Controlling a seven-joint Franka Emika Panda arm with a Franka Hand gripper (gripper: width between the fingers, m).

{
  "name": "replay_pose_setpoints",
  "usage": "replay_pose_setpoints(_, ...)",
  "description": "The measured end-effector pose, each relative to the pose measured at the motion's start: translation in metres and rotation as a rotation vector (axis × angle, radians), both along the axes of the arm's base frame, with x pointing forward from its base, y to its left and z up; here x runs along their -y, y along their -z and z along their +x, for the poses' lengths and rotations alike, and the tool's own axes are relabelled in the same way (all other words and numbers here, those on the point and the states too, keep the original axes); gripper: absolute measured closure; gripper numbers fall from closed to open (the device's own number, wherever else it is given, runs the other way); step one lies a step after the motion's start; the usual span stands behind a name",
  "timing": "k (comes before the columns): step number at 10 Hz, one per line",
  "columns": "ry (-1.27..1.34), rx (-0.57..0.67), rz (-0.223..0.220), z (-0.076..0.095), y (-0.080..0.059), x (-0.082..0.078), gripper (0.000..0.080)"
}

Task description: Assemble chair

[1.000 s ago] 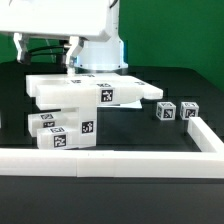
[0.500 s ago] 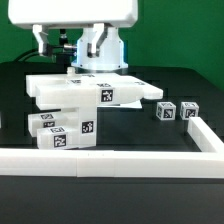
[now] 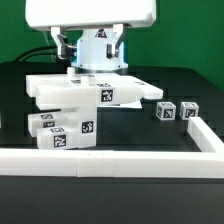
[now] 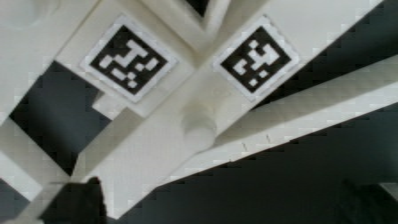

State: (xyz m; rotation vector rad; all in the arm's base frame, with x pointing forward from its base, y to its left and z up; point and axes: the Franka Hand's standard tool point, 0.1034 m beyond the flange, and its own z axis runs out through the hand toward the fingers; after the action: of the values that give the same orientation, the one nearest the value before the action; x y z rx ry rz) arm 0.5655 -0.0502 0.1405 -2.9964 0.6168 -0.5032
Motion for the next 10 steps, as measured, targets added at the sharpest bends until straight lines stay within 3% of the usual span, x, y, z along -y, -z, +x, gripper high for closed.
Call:
replay_pose_setpoints(2, -0.031, -0.140, 0.077, -0.005, 0.002, -0.013, 0.0150)
replay_pose_setpoints(4, -0.048, -0.297, 0.163, -0.014, -0.008, -0.041, 0.0150)
replay_pose_setpoints(5, -0.043, -0.324, 0.180, -0.015, -0.012, -0.054, 0.0150)
replay_pose_setpoints(6, -0.073, -0.325, 0.163, -0.015, -0.014, -0.070, 0.0150)
replay_pose_setpoints(10, -0.087, -0.322, 0.157, -0.015, -0.013, -0.067, 0.0150)
